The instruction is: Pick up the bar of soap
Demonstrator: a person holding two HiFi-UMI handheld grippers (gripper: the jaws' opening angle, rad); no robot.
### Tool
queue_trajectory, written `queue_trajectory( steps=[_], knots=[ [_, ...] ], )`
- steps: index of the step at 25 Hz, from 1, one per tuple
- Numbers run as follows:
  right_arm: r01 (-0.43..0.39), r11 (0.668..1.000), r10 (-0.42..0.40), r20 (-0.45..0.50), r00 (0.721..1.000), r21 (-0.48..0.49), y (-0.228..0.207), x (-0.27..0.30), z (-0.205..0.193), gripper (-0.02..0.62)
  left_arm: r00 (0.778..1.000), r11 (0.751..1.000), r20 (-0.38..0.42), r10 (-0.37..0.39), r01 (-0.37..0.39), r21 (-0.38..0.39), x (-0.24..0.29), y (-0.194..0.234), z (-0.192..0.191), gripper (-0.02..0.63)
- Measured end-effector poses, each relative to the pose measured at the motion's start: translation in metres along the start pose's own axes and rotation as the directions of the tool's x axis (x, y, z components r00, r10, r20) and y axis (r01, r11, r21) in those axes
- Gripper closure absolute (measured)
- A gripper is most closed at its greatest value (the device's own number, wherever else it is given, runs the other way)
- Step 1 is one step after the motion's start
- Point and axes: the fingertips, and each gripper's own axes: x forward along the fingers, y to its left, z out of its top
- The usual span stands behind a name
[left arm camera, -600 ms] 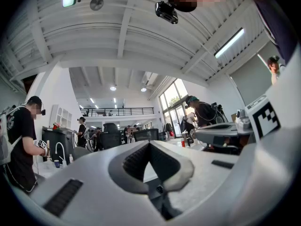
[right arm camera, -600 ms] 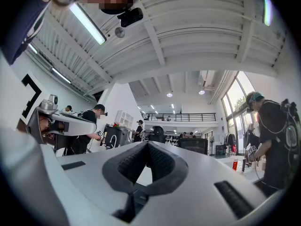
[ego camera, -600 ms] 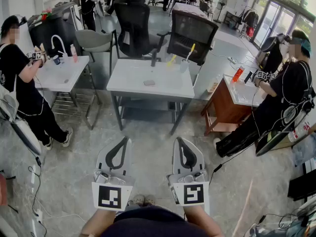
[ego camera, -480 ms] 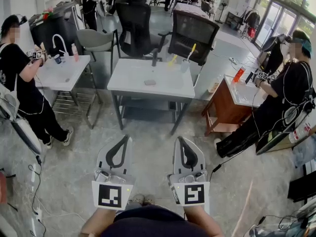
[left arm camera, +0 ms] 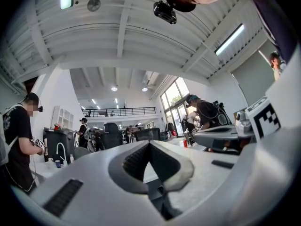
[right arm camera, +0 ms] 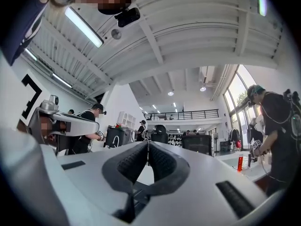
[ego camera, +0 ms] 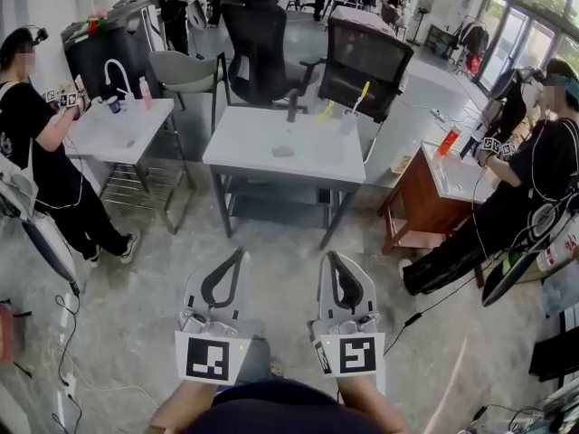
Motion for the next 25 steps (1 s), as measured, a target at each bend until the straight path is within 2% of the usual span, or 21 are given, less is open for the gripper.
queue_trajectory(
  steps=[7, 10, 25],
  knots=[
    [-0.026, 1.000, 0.026, 0.003, 1.000, 0.004, -0.003, 0.050, -0.015, 0.578, 1.000, 1.000, -0.002, 0.002, -0.002, 0.000, 0.045, 0.027, -0.013, 0.607],
    [-0.033, 0.999, 0.033, 0.008, 0.999, 0.009, -0.008, 0.082, -0.025, 0.547, 1.000, 1.000, -0.002, -0.010, 0.010, 0.006, 0.074, 0.041, -0.022, 0.607],
    [0.003, 1.000, -0.003, -0.016, 1.000, -0.007, -0.042, 0.240, -0.057, 0.532, 0.998, 0.998, -0.017, -0.062, 0.063, 0.005, 0.221, 0.125, -0.048, 0.607]
  ],
)
